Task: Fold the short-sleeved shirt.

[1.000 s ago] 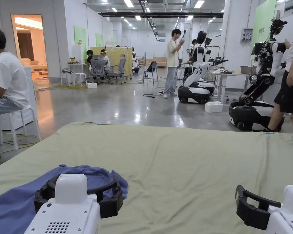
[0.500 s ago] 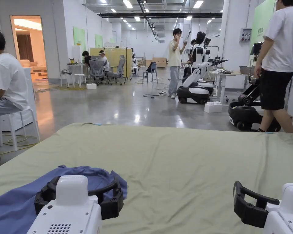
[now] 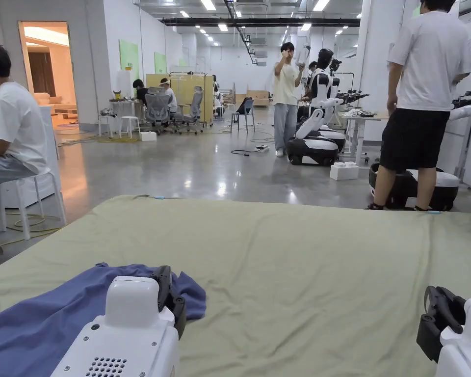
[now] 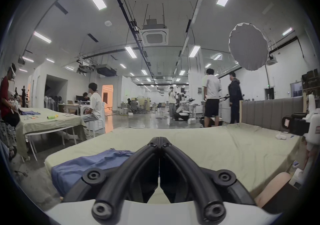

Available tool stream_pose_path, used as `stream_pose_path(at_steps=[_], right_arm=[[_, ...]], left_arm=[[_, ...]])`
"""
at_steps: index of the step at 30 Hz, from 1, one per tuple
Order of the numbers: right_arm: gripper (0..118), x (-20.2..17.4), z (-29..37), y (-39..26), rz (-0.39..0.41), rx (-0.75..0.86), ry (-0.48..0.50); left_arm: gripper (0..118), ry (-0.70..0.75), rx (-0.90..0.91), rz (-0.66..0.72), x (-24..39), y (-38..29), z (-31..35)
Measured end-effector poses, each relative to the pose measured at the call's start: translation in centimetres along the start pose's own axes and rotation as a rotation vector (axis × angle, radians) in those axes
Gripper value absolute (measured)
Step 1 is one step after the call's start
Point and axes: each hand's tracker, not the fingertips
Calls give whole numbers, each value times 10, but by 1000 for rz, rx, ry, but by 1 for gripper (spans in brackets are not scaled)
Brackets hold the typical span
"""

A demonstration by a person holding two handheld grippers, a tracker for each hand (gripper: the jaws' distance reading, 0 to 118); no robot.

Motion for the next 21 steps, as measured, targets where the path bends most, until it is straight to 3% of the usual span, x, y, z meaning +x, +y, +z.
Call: stream_pose_path(at_steps=[21], right_arm=[[4, -19, -11, 5, 22, -29, 78]], left_arm=[[0, -6, -28, -31, -9, 2, -10]])
